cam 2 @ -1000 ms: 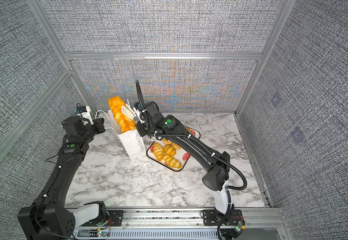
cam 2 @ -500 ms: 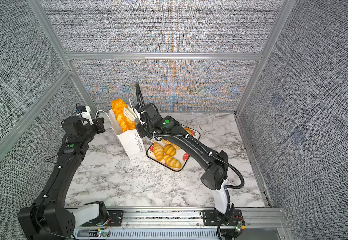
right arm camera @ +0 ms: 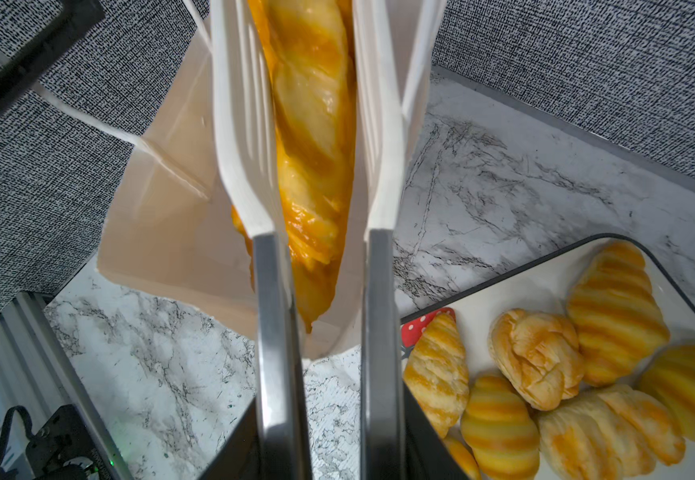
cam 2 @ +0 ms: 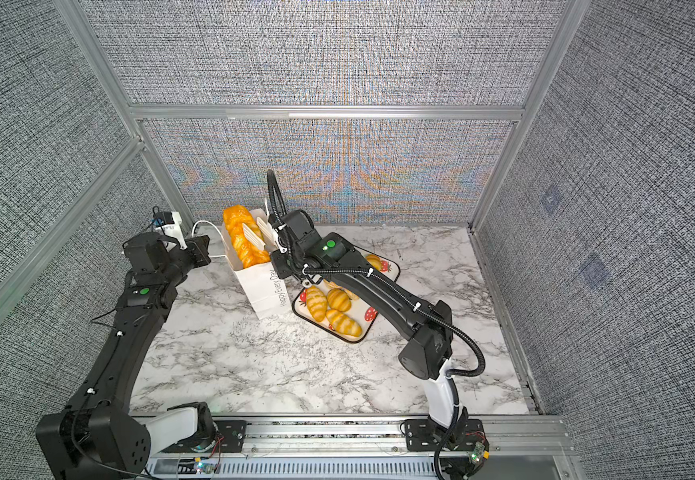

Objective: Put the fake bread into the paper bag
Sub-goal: 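Lower the bread into the bag and open the tongs with the right gripper, then lift the open tongs out of the bag and move them over the tray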

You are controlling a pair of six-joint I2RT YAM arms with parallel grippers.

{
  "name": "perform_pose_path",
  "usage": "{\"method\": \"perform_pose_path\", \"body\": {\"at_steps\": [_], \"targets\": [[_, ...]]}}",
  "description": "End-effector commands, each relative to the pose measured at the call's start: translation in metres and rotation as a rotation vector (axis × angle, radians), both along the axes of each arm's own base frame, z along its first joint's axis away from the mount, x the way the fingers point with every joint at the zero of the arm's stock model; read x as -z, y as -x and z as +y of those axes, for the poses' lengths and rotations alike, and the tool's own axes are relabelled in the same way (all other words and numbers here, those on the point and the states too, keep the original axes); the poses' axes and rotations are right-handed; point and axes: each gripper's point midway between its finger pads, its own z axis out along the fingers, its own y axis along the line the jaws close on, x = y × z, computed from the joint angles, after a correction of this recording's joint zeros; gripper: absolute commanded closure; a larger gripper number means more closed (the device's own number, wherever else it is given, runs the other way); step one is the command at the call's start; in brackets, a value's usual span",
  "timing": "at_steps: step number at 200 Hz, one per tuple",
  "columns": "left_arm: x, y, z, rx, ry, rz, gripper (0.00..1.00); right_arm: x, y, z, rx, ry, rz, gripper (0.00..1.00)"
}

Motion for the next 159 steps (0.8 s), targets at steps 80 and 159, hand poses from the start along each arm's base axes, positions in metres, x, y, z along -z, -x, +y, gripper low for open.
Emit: {"method": "perform_pose_path", "body": {"at_steps": [80, 159], "targets": [[-0.005, -0.003, -0.002, 0.013, 0.007, -0.028, 1.00, -0.021, -0.002, -0.002, 0.014, -0.030, -0.047, 0.54], [-0.006, -0.002, -0.008, 0.048, 0.016, -0.036, 1.00, -0.071, 0.006, -0.009, 0.007, -0.104, -0.107, 0.55]]}}
